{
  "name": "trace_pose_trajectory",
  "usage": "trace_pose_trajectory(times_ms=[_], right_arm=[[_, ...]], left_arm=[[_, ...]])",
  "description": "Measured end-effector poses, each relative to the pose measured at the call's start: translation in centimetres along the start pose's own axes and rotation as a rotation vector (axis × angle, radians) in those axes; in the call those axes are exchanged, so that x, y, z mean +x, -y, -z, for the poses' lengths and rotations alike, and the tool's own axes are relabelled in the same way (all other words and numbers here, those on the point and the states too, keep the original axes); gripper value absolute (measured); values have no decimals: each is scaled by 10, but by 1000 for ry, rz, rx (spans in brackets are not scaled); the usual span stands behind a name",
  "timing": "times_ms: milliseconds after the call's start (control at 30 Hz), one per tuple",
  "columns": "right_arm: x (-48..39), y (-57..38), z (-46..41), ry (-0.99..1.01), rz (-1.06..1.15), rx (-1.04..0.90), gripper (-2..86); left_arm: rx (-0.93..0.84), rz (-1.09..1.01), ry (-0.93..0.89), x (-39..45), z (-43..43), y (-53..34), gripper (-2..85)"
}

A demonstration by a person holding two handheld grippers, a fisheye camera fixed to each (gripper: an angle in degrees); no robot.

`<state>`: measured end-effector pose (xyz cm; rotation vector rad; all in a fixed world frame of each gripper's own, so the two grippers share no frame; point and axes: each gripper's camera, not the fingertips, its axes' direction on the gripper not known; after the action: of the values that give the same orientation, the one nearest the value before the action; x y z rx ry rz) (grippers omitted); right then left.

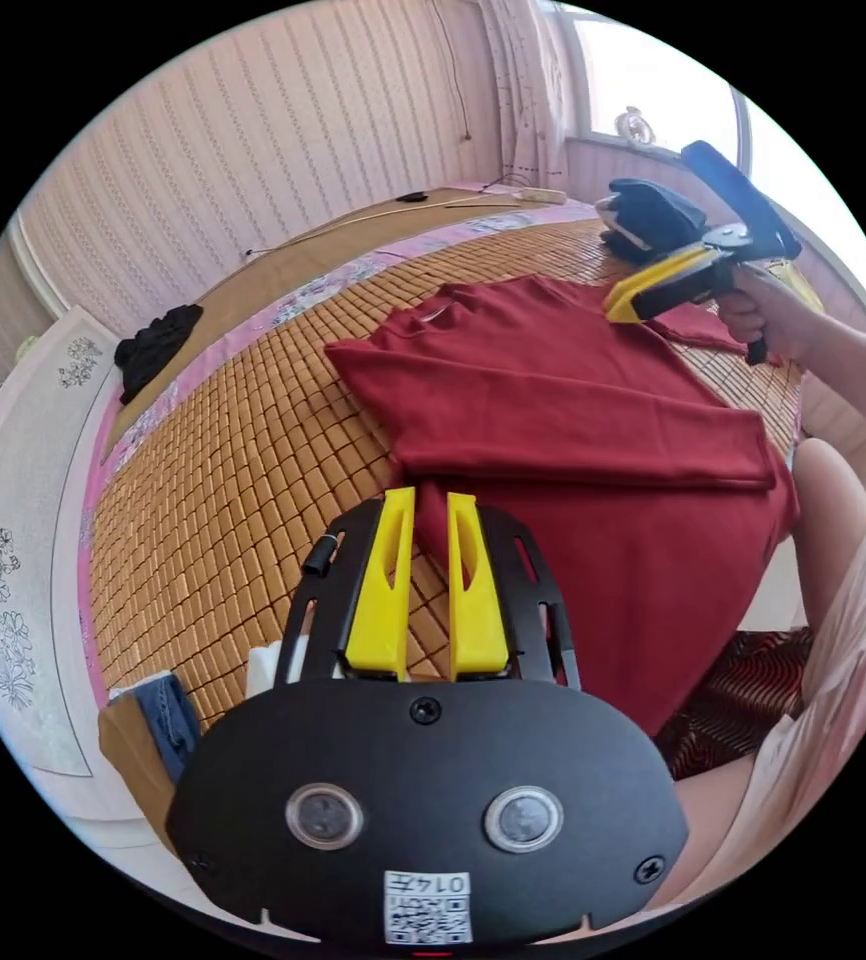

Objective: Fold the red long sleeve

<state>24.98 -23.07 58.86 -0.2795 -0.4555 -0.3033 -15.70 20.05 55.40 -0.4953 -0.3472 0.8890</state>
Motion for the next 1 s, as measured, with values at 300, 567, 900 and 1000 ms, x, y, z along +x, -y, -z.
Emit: trace_pose_trajectory(times_ms=[300,567,900,1000], right_arm=[[-14,208,-163,-125,153,-104,64],[39,258,-222,39,0,-263,36],[108,97,-52,159,-109,352,79],[120,-25,-21,-37,-192,412,77]], left_arm=[[-102,57,3,-18,-66,25,33],[-20,261,-140,-45,-74,11,2],[67,346,-118,-40,-8,-16,41],[59,269,-133,-13,10,-13,43]])
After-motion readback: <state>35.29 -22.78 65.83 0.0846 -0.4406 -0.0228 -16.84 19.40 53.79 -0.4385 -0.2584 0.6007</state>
